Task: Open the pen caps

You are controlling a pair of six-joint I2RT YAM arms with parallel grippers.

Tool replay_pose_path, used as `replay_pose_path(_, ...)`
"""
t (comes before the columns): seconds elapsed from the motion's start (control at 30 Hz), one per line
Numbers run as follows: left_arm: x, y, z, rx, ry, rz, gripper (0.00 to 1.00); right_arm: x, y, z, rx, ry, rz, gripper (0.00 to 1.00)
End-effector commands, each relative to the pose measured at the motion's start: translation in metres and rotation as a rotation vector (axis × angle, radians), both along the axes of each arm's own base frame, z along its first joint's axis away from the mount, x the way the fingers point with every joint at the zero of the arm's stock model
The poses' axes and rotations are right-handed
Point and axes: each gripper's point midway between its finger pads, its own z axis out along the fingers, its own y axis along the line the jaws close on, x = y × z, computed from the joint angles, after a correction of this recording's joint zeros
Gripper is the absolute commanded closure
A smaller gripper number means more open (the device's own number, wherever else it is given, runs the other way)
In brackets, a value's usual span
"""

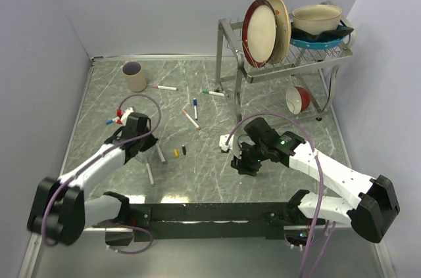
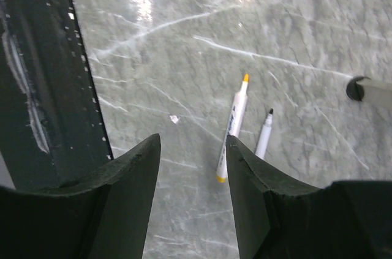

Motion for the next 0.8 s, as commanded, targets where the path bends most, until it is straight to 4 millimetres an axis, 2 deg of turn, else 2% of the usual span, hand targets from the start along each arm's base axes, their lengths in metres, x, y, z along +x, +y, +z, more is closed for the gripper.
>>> replay_pose_path(0.0, 0.007, -0.028, 0.048, -0.189, -0.198, -0.069, 0.99, 0.0, 0.021, 0.032, 0.133, -0.048, 0.074, 0.46)
replay_pose_path(0.03, 0.005, -0.032, 0.049, -0.222, -0.234, -0.085, 0.99, -0.002, 0.028, 0.044, 0.183, -0.083, 0.108, 0.45)
replay_pose_path(0.07, 0.005, -0.037, 0.064, -0.265, -0.298, -0.106, 0.99, -0.001, 0.031, 0.052, 0.212, -0.106, 0.117, 0.44)
replay_pose_path(0.1, 0.0, -0.045, 0.067, -0.322, -0.313, -0.131, 0.99, 0.001, 0.035, 0.06, 0.239, -0.128, 0.124, 0.41)
replay_pose_path(0.13, -0.006, -0.05, 0.062, -0.357, -0.325, -0.147, 0.99, 0.007, 0.042, 0.07, 0.277, -0.158, 0.119, 0.39)
replay_pose_path(0.17, -0.003, -0.056, 0.084, -0.411, -0.42, -0.177, 0.99, 0.011, 0.05, 0.087, 0.315, -0.173, 0.127, 0.38)
replay_pose_path(0.2, -0.01, -0.061, 0.079, -0.454, -0.412, -0.188, 0.99, 0.013, 0.056, 0.094, 0.334, -0.152, 0.113, 0.32)
replay_pose_path(0.23, -0.012, -0.066, 0.085, -0.484, -0.441, -0.204, 0.99, 0.019, 0.067, 0.092, 0.334, -0.106, 0.106, 0.32)
replay_pose_path(0.27, -0.013, -0.07, 0.101, -0.521, -0.506, -0.222, 0.99, 0.021, 0.08, 0.114, 0.388, -0.089, 0.124, 0.32)
replay_pose_path(0.3, -0.017, -0.073, 0.101, -0.557, -0.512, -0.214, 0.99, 0.02, 0.09, 0.12, 0.411, -0.042, 0.129, 0.29)
replay_pose_path(0.37, -0.023, -0.08, 0.114, -0.606, -0.564, -0.23, 0.99, 0.024, 0.118, 0.134, 0.462, 0.069, 0.093, 0.29)
replay_pose_path(0.4, -0.025, -0.083, 0.119, -0.647, -0.591, -0.225, 0.99, 0.015, 0.132, 0.138, 0.481, 0.108, 0.109, 0.29)
replay_pose_path(0.43, -0.029, -0.087, 0.122, -0.666, -0.606, -0.224, 0.99, 0.021, 0.15, 0.144, 0.513, 0.158, 0.059, 0.28)
replay_pose_path(0.5, -0.033, -0.09, 0.13, -0.712, -0.637, -0.218, 0.99, 0.021, 0.169, 0.144, 0.517, 0.241, -0.035, 0.27)
replay_pose_path(0.57, -0.037, -0.093, 0.133, -0.726, -0.647, -0.218, 0.99, 0.034, 0.187, 0.134, 0.515, 0.305, -0.128, 0.27)
replay_pose_path(0.6, -0.04, -0.095, 0.133, -0.731, -0.645, -0.226, 0.99, 0.037, 0.192, 0.131, 0.514, 0.37, -0.212, 0.27)
replay_pose_path(0.63, -0.042, -0.099, 0.135, -0.738, -0.644, -0.239, 0.99, 0.049, 0.197, 0.12, 0.504, 0.366, -0.295, 0.27)
replay_pose_path(0.77, -0.042, -0.099, 0.137, -0.741, -0.658, -0.227, 0.99, 0.05, 0.207, 0.098, 0.468, 0.416, -0.377, 0.29)
